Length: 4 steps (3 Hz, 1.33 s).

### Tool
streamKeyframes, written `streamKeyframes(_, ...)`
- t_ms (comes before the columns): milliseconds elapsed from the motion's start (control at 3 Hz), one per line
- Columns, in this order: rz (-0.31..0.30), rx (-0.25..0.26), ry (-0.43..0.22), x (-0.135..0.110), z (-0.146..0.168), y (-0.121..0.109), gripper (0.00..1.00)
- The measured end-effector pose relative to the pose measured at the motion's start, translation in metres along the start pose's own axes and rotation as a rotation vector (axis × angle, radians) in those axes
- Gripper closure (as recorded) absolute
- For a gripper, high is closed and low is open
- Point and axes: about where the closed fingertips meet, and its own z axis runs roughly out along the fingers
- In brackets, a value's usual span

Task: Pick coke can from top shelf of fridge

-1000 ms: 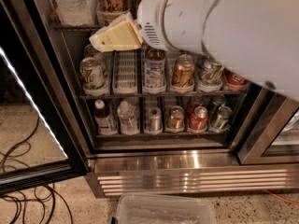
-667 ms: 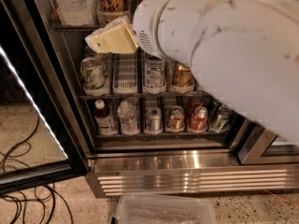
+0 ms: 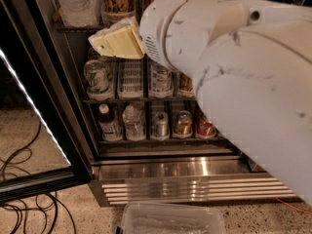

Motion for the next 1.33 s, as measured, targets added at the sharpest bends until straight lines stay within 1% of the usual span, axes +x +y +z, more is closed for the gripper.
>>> streamKeyframes(333, 0.01, -0.014, -0.014, -0.005, 0.002, 0.014, 0.0)
streamKeyframes(667, 0.049, 0.011, -0.024, 0.001, -0.006, 0.027, 0.0)
streamKeyframes(1000, 0.133, 0.105, -0.055, 0.009, -0.014, 0.043, 0.0)
streamKeyframes(1333, 0.132, 0.105, -0.056, 0.009, -0.014, 0.043, 0.0)
